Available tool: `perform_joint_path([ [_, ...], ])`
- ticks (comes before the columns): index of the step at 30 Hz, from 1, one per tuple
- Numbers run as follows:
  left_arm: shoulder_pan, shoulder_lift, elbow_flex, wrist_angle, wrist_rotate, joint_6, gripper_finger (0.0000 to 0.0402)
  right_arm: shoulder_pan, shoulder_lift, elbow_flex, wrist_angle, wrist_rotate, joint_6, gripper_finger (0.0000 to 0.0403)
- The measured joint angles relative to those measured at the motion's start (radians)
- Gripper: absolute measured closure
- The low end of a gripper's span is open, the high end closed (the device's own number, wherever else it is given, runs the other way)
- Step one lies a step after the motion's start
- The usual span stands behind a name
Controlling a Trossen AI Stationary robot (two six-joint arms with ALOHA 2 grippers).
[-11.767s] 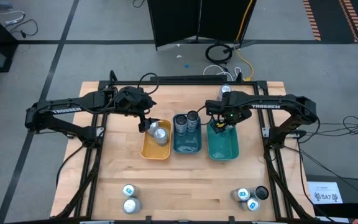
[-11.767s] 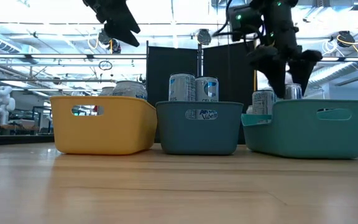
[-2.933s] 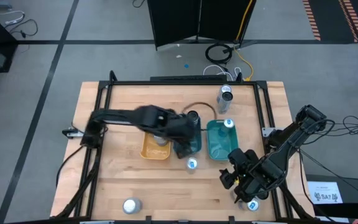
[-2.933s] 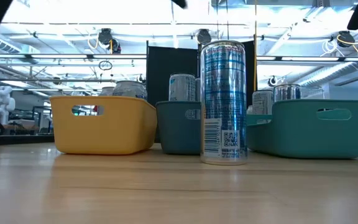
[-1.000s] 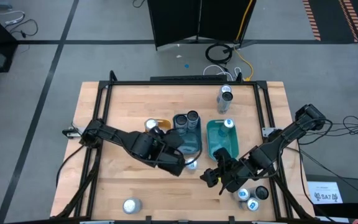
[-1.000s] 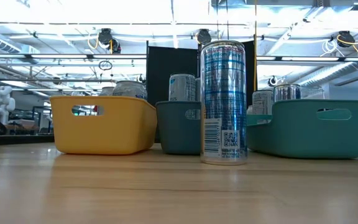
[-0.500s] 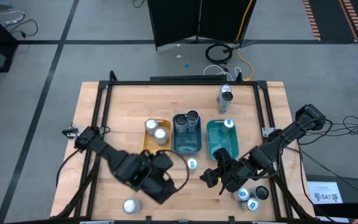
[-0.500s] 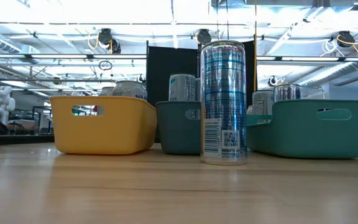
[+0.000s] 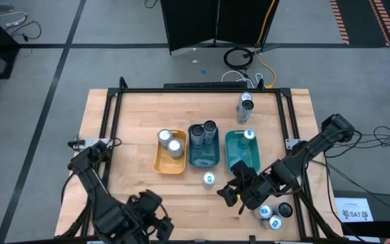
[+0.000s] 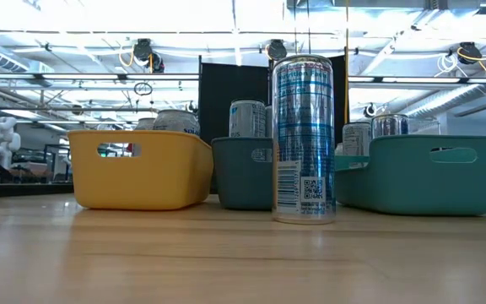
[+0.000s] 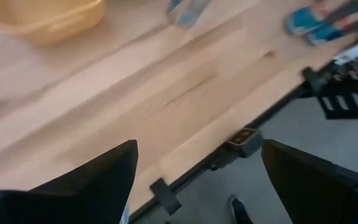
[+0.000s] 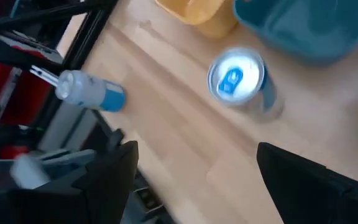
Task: Sort soda cans
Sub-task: Put the blue-white soda can into the yellow bin
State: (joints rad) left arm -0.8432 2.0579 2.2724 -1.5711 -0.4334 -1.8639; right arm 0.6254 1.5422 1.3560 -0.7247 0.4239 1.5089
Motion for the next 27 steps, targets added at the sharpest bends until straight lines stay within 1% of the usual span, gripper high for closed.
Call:
perform_joint_path([
  [2,-0.014,0.000,-0.039,0.000,0.024,-0.068,0.0052,0.010,0.017,0.000,-0.002,0.029,-0.055,0.0082],
  [7,-0.046,-0.007,-0.168,0.001,0.115,-0.217,0.0052,0.029,0.100,0.000,-0.018,0.029,-0.077,0.0082],
  [11,-0.049,-0.022,-0.231,-0.002,0.185,-0.270,0.0052,0.041,0.183,0.000,-0.030,-0.017,-0.084,0.0082],
  [14,-0.048,-0.022,-0.250,0.002,0.220,-0.279,0.0052,0.048,0.229,0.000,-0.029,-0.082,-0.070,0.0082],
  [17,-0.049,-0.022,-0.278,0.001,0.264,-0.307,0.0052,0.060,0.263,0.000,-0.029,-0.119,-0.032,0.0082],
  [21,-0.050,-0.022,-0.315,0.007,0.355,-0.327,0.0052,0.079,0.275,0.000,-0.031,-0.117,0.024,0.0082],
  [27,-0.050,-0.021,-0.364,0.155,0.361,-0.234,0.0052,0.090,0.269,0.000,-0.029,-0.111,0.026,0.0082],
])
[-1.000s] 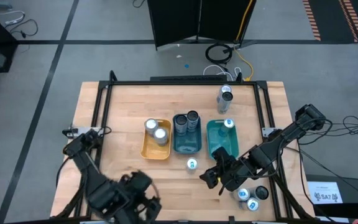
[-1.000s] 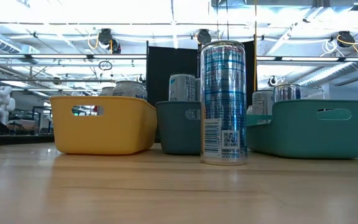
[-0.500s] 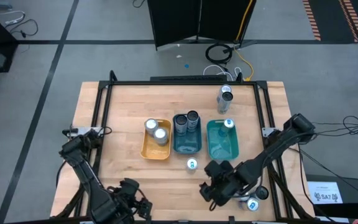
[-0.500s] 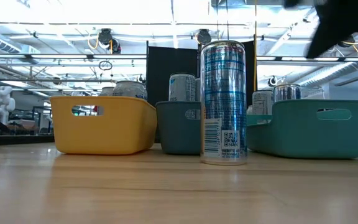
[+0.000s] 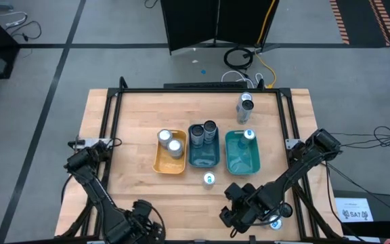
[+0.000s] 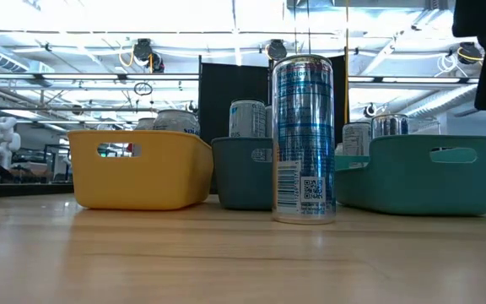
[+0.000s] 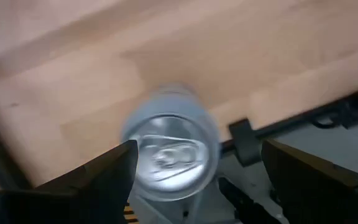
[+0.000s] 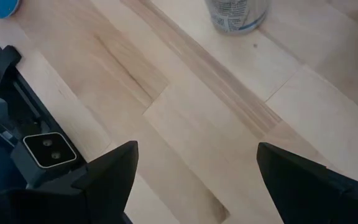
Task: Sort soda cans
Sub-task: Put the blue-white soda can into the yellow bin
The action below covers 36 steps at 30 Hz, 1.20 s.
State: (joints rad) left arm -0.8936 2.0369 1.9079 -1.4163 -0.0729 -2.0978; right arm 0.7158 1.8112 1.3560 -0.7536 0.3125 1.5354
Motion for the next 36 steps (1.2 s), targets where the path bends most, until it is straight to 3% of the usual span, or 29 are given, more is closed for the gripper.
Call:
perform_joint_path([
  [16,0.003,-0.009,-0.027,0.042,-0.045,0.035,0.0052,0.000,0.000,0.000,0.003,0.000,0.016,0.0082],
  [21,0.005,-0.012,0.013,0.011,-0.121,0.035,0.0052,0.000,0.000,0.000,0.003,0.000,0.016,0.0082],
  [28,0.004,-0.012,0.013,-0.078,-0.119,0.035,0.0052,0.000,0.000,0.000,0.003,0.000,0.015,0.0082],
  [36,0.006,-0.010,-0.028,-0.005,-0.079,0.037,0.0052,0.000,0.000,0.000,0.004,0.000,-0.145,0.0082],
])
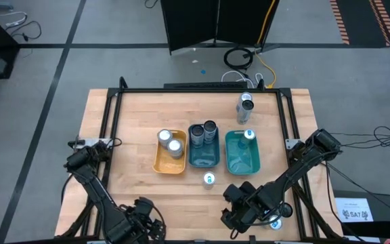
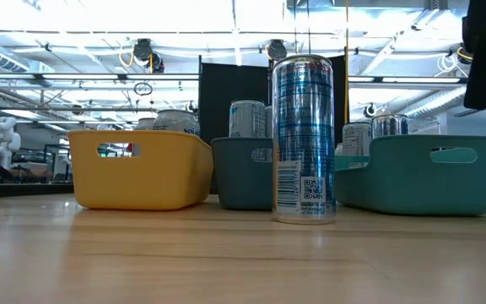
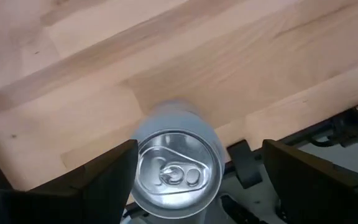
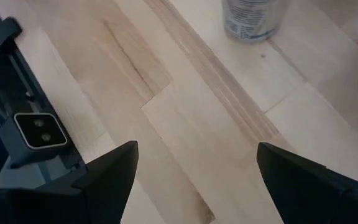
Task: Sort soda cans
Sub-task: Put the blue-white soda can into the yellow bin
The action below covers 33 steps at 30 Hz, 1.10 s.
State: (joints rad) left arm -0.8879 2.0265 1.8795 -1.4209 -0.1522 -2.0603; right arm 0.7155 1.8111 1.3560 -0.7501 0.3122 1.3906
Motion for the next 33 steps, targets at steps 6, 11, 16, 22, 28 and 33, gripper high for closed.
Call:
perform_joint_path([
  [6,0.001,-0.008,-0.045,-0.003,0.033,-0.001,0.0052,0.000,0.000,0.000,0.014,0.000,-0.016,0.0082],
  [11,0.001,-0.006,-0.045,-0.003,0.034,-0.001,0.0052,0.000,0.000,0.000,0.021,0.000,-0.019,0.0082],
  [16,0.004,-0.001,-0.009,0.005,0.015,-0.002,0.0052,0.000,0.000,0.000,0.021,0.000,-0.019,0.0082],
  [22,0.003,0.002,0.008,-0.024,-0.006,-0.003,0.0052,-0.001,0.000,0.000,0.021,0.000,-0.019,0.0082],
  [28,0.005,0.002,0.009,-0.044,-0.028,0.001,0.0052,-0.002,0.000,0.000,0.023,0.000,-0.019,0.0082],
  [33,0.004,0.002,0.009,-0.070,-0.025,0.007,0.0052,-0.011,0.000,0.000,0.036,0.000,-0.018,0.0082],
])
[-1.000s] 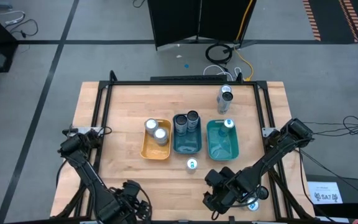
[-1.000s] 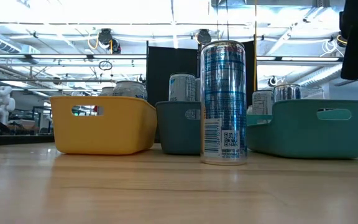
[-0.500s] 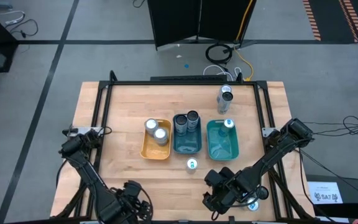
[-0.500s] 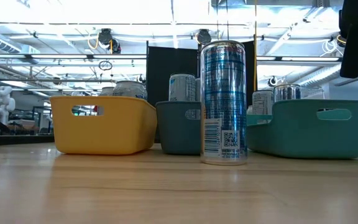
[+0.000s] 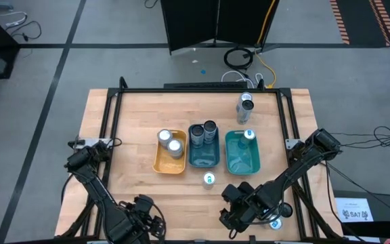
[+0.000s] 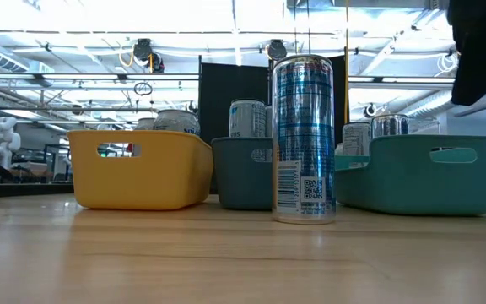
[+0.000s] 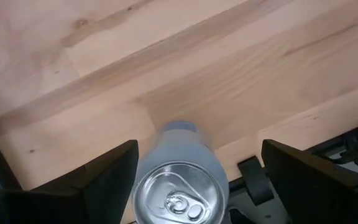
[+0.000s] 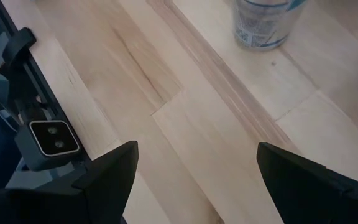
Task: Sort soda cans
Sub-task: Put the blue-white soda can into the yellow bin
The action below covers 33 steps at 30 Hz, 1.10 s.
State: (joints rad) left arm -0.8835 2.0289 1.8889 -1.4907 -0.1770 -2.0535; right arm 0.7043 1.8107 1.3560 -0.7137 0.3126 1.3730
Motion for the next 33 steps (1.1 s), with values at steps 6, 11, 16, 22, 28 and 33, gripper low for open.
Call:
perform_joint_path([
  [6,-0.017,0.000,-0.039,0.064,0.061,-0.008,0.0052,-0.011,0.000,0.000,0.012,0.000,0.002,0.0082],
  [11,-0.023,0.002,-0.068,0.110,0.070,-0.028,0.0052,-0.011,0.000,0.000,0.013,0.000,0.002,0.0082],
  [16,-0.032,0.004,-0.068,0.106,0.076,-0.036,0.0052,-0.011,0.000,0.000,0.015,0.000,0.002,0.0082],
  [22,-0.036,0.007,-0.076,0.102,0.117,-0.036,0.0052,-0.011,0.000,0.000,0.015,0.000,0.002,0.0082],
  [28,-0.039,0.010,-0.149,0.230,0.143,-0.036,0.0052,-0.011,0.000,0.000,0.015,0.000,0.002,0.0082],
  [33,-0.038,0.010,-0.166,0.239,0.179,-0.079,0.0053,-0.011,0.000,0.000,0.015,0.000,0.002,0.0082],
])
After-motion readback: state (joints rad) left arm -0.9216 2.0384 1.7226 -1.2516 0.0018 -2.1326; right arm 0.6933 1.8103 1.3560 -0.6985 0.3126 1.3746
